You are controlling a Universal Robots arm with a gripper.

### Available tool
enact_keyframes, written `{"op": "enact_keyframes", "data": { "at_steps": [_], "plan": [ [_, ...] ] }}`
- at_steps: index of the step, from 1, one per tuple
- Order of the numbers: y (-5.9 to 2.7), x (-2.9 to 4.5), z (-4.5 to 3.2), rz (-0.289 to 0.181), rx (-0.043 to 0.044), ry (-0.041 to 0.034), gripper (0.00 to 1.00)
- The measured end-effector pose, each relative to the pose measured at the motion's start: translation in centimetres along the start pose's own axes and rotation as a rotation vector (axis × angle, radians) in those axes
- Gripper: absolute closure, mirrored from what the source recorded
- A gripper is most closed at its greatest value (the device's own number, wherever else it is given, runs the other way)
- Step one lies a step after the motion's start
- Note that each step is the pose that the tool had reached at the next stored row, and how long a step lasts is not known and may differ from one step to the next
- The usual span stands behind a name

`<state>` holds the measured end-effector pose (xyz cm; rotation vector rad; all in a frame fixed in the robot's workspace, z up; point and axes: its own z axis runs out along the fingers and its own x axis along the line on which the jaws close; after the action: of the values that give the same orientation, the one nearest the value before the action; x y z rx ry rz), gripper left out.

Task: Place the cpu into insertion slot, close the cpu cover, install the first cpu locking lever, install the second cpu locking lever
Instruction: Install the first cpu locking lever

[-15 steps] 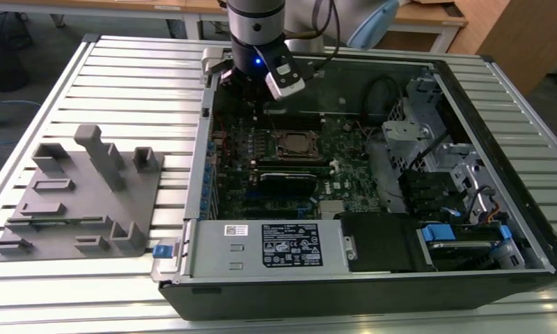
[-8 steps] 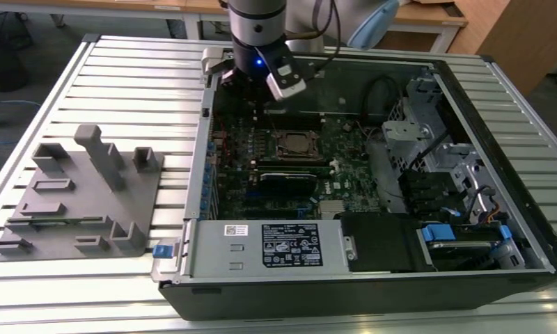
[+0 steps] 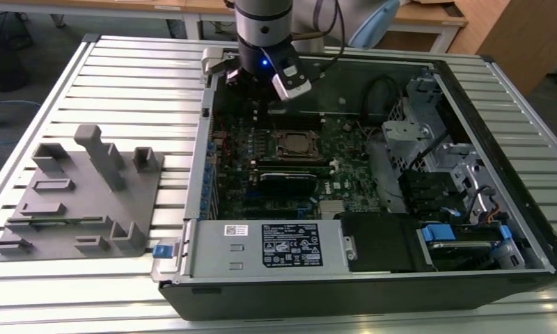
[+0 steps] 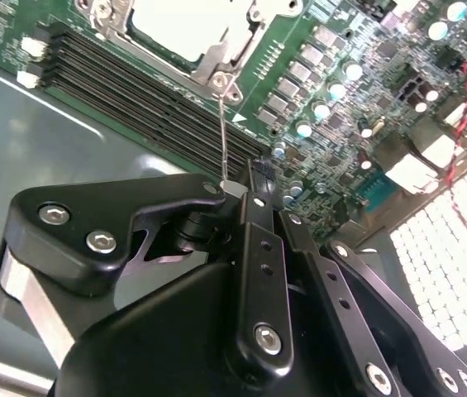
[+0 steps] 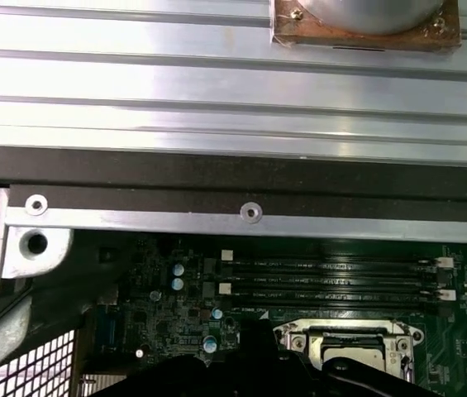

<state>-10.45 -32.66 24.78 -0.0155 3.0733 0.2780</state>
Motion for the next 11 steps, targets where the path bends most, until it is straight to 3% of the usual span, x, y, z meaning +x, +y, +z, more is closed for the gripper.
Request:
{"op": "enact_keyframes", "data": {
  "at_steps": [11],
  "plan": [
    [-0.06, -1.72, 0.15, 0.0, -0.0001, 0.0, 0.89]
  ]
}}
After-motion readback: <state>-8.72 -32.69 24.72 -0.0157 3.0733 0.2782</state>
